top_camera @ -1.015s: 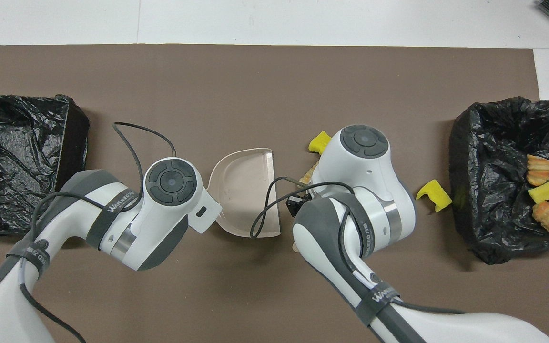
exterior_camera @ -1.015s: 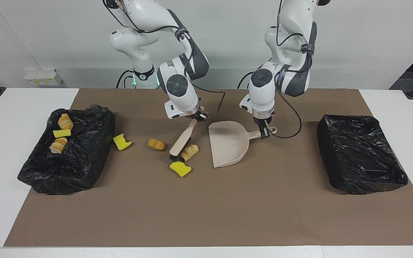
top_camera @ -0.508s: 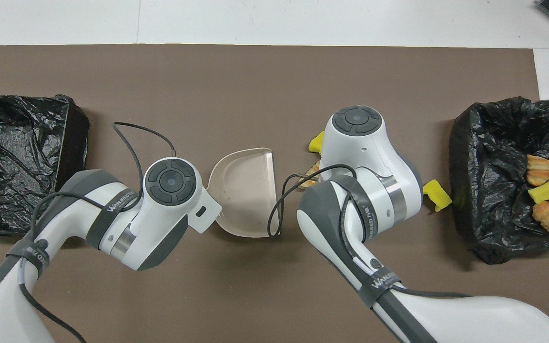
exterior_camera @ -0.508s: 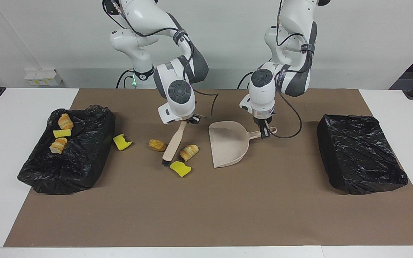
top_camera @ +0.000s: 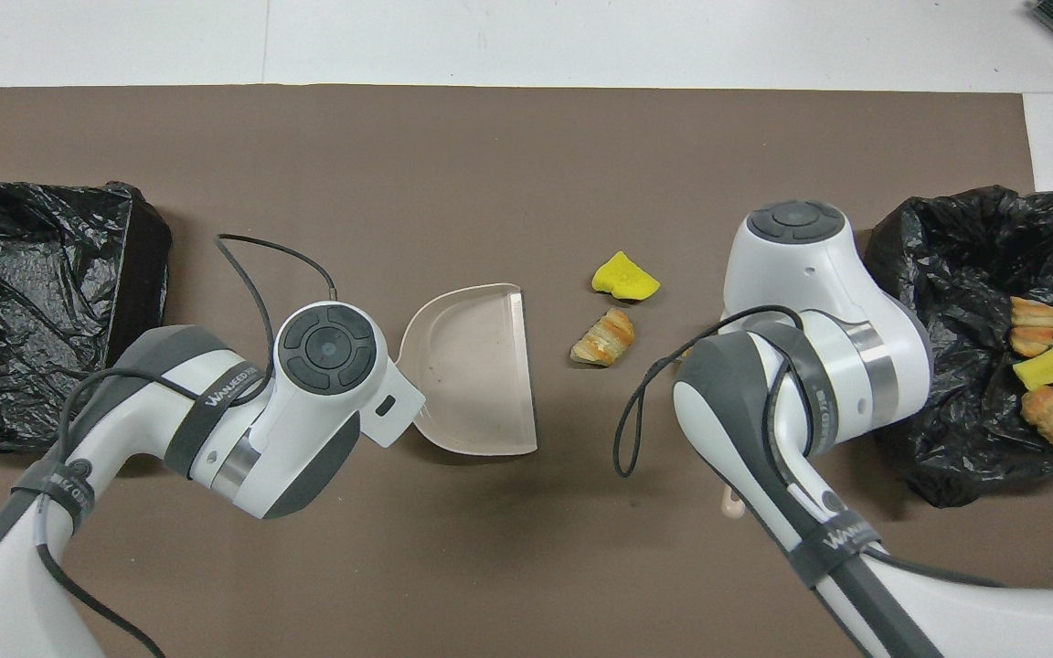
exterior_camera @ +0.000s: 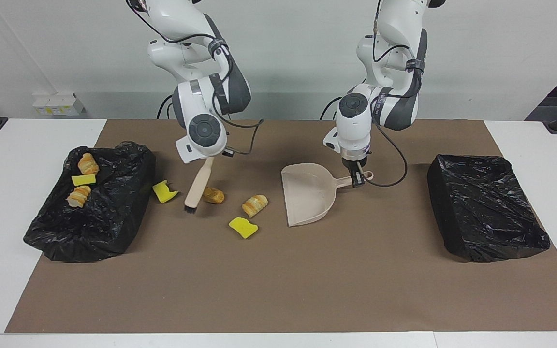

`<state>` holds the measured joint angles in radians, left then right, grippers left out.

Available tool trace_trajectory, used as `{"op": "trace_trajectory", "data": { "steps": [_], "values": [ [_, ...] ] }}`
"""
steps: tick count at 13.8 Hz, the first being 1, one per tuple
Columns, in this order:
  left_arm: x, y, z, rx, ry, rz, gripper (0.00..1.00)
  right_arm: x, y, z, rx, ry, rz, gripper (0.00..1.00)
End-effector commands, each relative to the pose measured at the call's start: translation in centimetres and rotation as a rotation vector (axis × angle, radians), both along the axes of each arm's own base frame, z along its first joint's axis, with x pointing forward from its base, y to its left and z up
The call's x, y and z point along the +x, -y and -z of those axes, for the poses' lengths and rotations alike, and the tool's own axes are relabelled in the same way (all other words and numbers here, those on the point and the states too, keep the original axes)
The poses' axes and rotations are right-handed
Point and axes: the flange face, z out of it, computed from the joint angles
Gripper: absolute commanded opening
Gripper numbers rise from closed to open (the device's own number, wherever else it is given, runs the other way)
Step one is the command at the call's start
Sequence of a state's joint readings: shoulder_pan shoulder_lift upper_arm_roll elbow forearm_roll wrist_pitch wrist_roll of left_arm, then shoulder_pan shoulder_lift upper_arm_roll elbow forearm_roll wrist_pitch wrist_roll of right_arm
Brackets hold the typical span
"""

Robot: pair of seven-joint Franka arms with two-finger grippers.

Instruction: Sweep and dump trash in bin

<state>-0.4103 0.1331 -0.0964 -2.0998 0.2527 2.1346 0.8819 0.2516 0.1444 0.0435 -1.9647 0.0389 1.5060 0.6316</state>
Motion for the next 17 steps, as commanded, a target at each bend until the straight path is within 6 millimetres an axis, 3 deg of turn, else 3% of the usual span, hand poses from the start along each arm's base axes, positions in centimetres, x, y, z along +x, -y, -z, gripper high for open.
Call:
{"op": "trace_trajectory", "data": {
  "steps": [1,3,6,8,11,17],
  "values": [
    [-0.5,-0.8,-0.2,0.004,0.030,-0.007,0.00,-5.1,2.4,3.2,0.047,0.089,-0.074,0.00],
    [-0.5,-0.8,-0.2,0.004,0.030,-0.007,0.00,-4.5,1.4,5.3,0.062,0.103,-0.091,0.00],
    [-0.5,-0.8,-0.2,0.004,0.030,-0.006,0.00,-2.3,-3.0,7.7,0.099,0.164,-0.153,0.00],
    [-0.5,-0.9,-0.1,0.005,0.029,-0.006,0.00,-0.5,-5.3,8.2,0.117,0.172,-0.194,0.00],
    [-0.5,-0.9,-0.2,0.004,0.030,-0.008,0.00,0.4,-9.2,8.3,0.207,0.173,-0.288,0.00],
    [-0.4,-1.1,-0.2,0.004,0.030,-0.013,0.00,-1.8,-15.2,7.7,0.469,0.161,-0.487,0.00]
  ]
}}
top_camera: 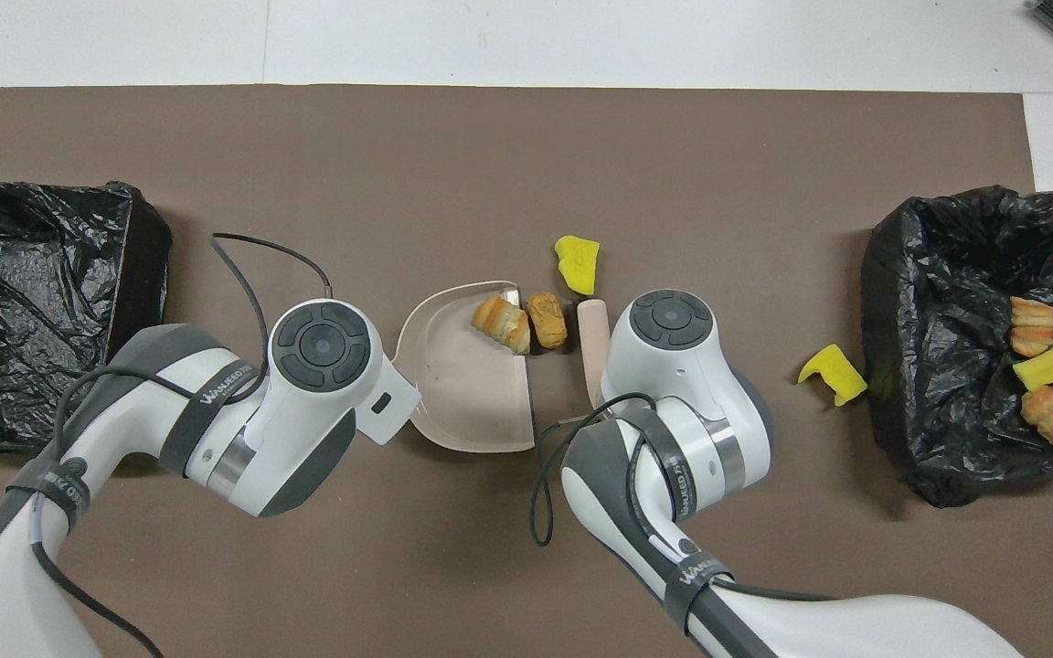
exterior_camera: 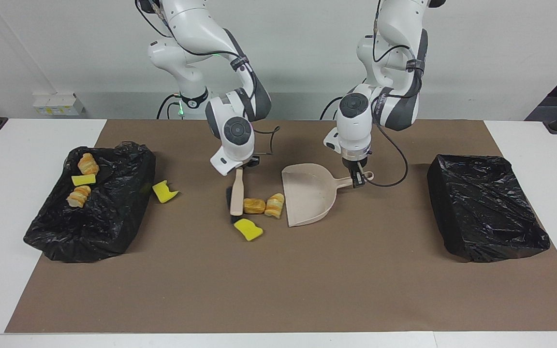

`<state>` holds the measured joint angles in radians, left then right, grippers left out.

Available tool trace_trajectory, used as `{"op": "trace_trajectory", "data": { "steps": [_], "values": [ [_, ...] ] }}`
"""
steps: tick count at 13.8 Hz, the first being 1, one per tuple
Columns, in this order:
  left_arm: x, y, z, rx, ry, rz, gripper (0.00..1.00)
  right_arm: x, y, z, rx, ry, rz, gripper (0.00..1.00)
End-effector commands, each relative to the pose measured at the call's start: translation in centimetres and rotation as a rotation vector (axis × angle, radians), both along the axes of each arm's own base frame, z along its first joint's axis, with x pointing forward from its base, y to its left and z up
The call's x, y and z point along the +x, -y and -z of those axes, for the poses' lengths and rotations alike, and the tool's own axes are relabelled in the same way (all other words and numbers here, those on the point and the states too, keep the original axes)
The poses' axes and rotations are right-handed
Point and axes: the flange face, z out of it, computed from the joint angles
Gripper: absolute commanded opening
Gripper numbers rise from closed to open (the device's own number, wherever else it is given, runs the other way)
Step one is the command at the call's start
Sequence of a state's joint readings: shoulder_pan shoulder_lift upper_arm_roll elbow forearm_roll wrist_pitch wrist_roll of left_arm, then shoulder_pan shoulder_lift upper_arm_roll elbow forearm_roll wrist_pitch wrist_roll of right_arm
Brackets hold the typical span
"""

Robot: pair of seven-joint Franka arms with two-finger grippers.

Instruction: Sweep and dump trash in bin

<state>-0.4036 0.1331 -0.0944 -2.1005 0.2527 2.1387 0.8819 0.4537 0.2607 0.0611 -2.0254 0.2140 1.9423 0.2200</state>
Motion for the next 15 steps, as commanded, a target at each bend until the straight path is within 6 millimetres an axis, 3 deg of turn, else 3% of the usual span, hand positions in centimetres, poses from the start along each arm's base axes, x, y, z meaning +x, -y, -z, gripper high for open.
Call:
{"op": "trace_trajectory", "data": {
  "steps": [1,4,7,10,13,15],
  "values": [
    [-0.6,-0.7,-0.2,0.006,0.027,-0.005,0.00,-1.1,-3.3,0.2,0.104,-0.015,-0.075,0.00],
    [-0.6,-0.7,-0.2,0.006,0.027,-0.005,0.00,-1.2,-5.4,-1.7,0.165,-0.034,-0.094,0.00],
    [-0.6,-0.8,-0.1,0.007,0.026,-0.005,0.00,-0.7,-4.1,-4.0,0.143,-0.081,-0.104,0.00],
    [-0.6,-0.8,-0.2,0.006,0.027,-0.006,0.00,0.8,-0.1,-6.7,0.118,-0.079,-0.068,0.00],
    [-0.6,-0.8,-0.1,0.006,0.027,-0.006,0.00,2.8,3.5,-8.0,0.031,-0.041,-0.077,0.00],
    [-0.6,-0.8,-0.1,0.006,0.027,-0.006,0.00,5.1,6.9,-9.5,-0.026,-0.006,-0.063,0.00]
  ]
}}
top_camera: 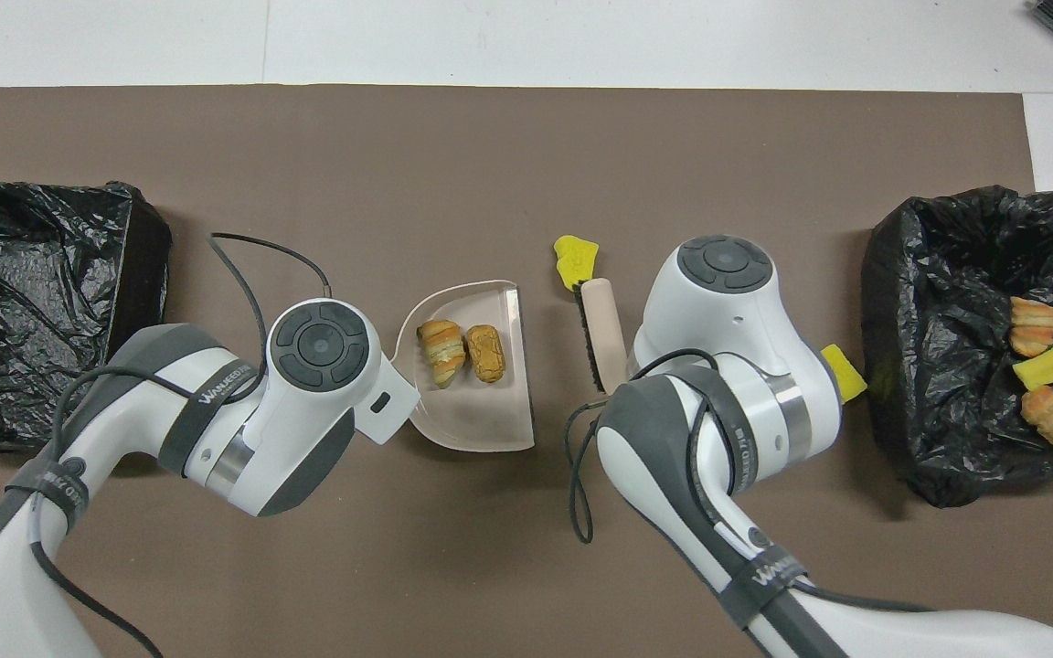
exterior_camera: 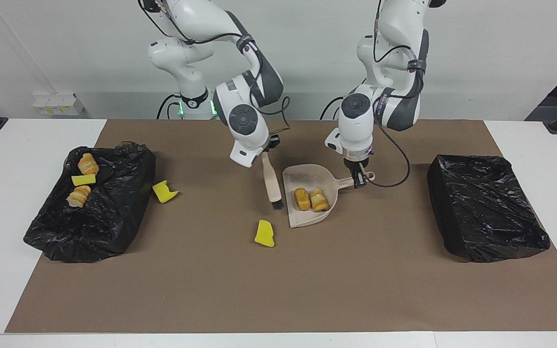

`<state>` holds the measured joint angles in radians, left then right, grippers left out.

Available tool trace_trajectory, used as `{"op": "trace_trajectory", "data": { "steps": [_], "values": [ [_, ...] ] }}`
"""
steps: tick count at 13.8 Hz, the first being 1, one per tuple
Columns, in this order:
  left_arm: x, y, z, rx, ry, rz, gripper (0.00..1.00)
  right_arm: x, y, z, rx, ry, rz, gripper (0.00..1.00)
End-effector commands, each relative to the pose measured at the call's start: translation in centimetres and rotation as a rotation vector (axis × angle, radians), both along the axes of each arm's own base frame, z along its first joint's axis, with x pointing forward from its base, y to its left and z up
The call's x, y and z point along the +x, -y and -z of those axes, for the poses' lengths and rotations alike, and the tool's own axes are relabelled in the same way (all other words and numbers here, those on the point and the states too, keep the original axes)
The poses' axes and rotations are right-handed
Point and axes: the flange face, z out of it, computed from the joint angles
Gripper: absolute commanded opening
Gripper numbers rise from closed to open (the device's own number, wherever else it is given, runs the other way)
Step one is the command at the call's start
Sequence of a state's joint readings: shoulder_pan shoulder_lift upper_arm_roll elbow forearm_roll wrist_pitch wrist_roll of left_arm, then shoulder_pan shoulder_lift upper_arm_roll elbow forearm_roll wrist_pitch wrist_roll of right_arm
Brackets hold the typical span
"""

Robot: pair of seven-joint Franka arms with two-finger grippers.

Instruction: Sweep and dump trash in bin

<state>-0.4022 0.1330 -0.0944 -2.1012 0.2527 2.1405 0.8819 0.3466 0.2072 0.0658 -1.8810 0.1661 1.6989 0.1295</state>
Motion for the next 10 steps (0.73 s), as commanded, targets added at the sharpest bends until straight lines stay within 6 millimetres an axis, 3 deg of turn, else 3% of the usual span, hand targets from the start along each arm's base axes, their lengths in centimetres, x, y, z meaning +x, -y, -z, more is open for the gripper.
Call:
{"op": "trace_trajectory", "data": {
  "steps": [1,3,5,8,10],
  "values": [
    [-0.6,-0.7,-0.2,0.006,0.028,-0.005,0.00,2.5,3.6,-2.3,-0.070,0.031,-0.020,0.00],
    [-0.4,-1.0,-0.2,0.008,0.025,-0.009,0.00,3.3,5.9,-2.1,-0.176,0.058,-0.050,0.00],
    [-0.1,-1.5,-0.2,0.010,0.022,-0.017,0.00,4.1,9.5,-1.7,-0.249,0.063,0.033,0.00],
    [-0.1,-1.5,-0.2,0.009,0.023,-0.018,0.00,3.7,13.8,-1.2,-0.377,0.012,0.102,0.00],
    [-0.2,-1.5,-0.2,0.010,0.023,-0.022,0.00,2.1,17.5,-0.2,-0.420,-0.044,0.153,0.00]
  ]
}}
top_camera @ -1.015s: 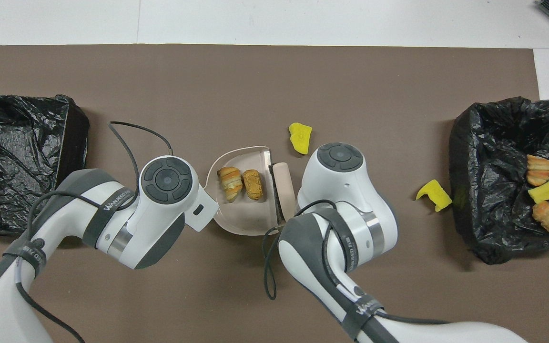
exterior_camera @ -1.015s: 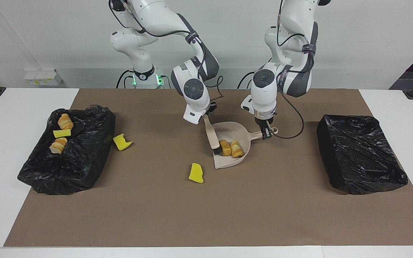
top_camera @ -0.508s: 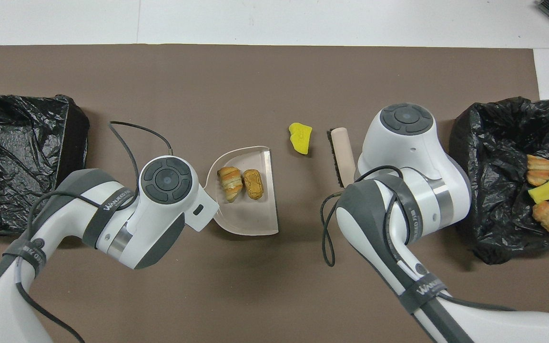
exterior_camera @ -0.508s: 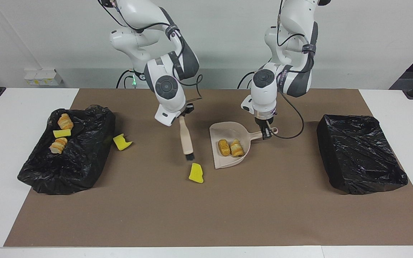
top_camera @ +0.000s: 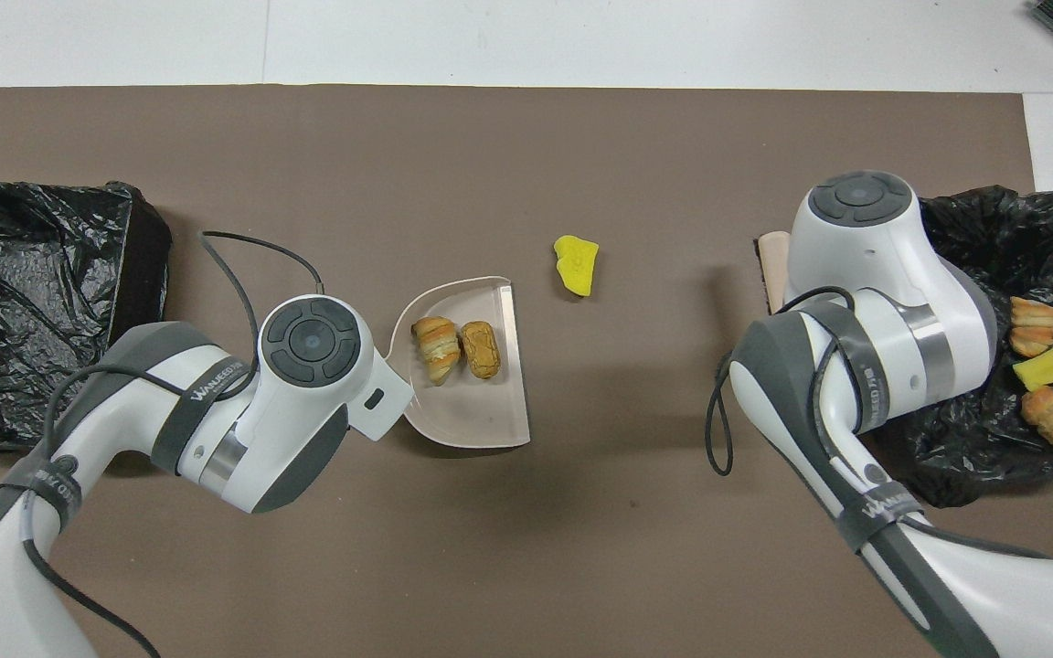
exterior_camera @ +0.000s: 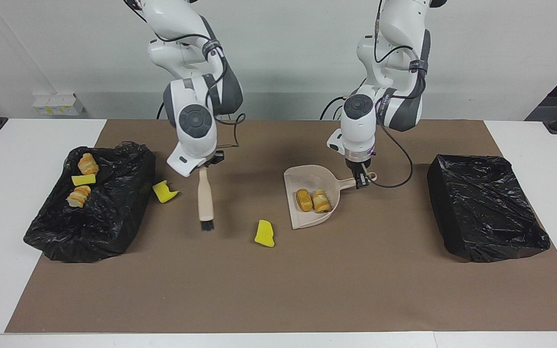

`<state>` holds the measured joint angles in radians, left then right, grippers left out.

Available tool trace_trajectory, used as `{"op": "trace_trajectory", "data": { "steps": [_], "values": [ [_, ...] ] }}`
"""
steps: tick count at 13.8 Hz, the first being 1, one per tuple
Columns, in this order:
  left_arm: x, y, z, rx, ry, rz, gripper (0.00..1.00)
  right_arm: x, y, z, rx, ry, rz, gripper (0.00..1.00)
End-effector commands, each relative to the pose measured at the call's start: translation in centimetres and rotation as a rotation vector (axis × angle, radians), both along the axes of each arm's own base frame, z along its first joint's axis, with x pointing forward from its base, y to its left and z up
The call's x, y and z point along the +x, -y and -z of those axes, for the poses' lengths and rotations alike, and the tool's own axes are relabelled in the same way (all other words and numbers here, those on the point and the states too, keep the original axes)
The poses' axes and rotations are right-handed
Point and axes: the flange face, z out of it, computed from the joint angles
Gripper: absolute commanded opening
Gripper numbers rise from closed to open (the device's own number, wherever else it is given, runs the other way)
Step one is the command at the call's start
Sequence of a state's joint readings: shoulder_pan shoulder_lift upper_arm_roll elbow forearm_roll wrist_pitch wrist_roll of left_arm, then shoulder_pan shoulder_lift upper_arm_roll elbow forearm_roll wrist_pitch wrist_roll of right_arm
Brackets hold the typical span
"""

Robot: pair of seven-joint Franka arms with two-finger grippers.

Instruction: Sweep and dump trash in bin

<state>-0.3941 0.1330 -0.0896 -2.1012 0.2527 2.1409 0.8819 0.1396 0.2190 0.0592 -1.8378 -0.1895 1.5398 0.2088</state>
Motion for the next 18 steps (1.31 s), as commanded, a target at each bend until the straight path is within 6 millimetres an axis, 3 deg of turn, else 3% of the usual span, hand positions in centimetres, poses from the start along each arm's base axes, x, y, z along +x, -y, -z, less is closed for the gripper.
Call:
{"op": "trace_trajectory", "data": {
  "steps": [1,2,4,8,15,18],
  "values": [
    [-0.5,-0.9,-0.2,0.010,0.023,-0.012,0.00,-2.7,3.9,1.2,-0.058,-0.036,0.076,0.00],
    [-0.6,-1.0,-0.1,0.011,0.025,-0.034,0.00,-3.6,5.3,1.7,-0.068,-0.033,0.113,0.00],
    [-0.6,-0.9,-0.1,0.010,0.035,-0.082,0.00,-5.3,5.6,4.4,-0.066,-0.048,0.109,0.00],
    [-0.6,-1.1,0.0,0.011,0.034,-0.087,0.00,-4.5,3.7,8.3,-0.029,-0.016,0.066,0.00],
    [-0.7,-1.1,0.0,0.011,0.034,-0.087,0.00,-3.3,-8.5,7.6,0.165,0.012,0.009,0.00],
    [-0.7,-1.1,0.0,0.011,0.034,-0.087,0.00,-2.6,-13.5,5.4,0.275,0.015,0.021,0.00]
  ]
}}
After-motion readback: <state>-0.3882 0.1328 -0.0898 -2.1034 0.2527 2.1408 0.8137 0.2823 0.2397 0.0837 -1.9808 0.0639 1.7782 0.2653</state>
